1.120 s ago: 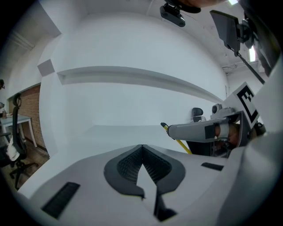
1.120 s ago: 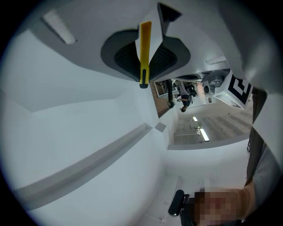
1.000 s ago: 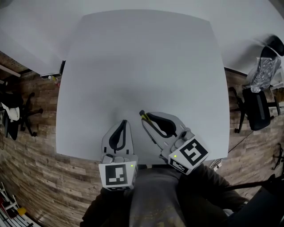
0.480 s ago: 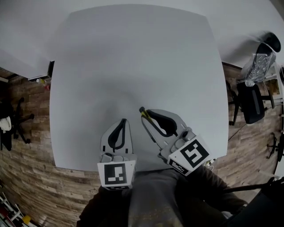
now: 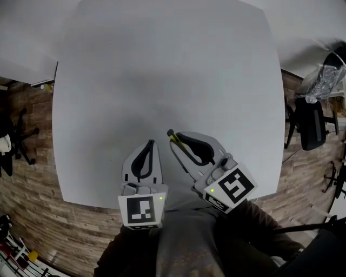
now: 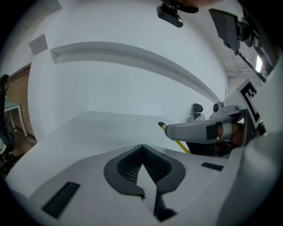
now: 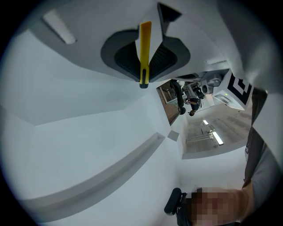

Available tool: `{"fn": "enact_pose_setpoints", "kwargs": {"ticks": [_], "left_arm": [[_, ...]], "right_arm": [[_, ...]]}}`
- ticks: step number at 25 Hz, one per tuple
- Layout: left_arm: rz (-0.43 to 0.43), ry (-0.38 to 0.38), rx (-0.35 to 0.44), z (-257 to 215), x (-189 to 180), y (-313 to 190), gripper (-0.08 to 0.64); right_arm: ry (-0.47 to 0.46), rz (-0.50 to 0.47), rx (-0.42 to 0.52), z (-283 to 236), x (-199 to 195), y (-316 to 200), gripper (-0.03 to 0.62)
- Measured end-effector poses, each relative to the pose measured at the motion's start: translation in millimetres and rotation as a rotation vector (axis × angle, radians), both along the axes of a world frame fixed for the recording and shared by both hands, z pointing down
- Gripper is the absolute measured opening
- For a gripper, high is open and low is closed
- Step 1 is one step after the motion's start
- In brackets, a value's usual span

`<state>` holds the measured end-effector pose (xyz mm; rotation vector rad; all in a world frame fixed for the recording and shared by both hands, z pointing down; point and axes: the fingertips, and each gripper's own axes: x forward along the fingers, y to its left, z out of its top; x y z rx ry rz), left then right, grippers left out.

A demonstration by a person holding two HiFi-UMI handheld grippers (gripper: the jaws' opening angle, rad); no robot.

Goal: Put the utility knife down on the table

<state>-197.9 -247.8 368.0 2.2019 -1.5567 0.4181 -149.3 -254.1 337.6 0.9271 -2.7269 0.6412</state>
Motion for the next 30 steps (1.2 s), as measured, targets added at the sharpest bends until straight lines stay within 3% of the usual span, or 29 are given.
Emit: {"fn": "enact_pose_setpoints", "kwargs": {"ticks": [18,30], "left_arm": [[0.014,0.003,-0.102,39,-8,-8,0.002],[0.016,0.008,-0.129,56,-12,-6,0.002]], "right_arm": [[0.019,0.001,-0.084,39,-7,-16,0.063],[0.031,0.012,-0.12,59,-8,-13,0.063]]}}
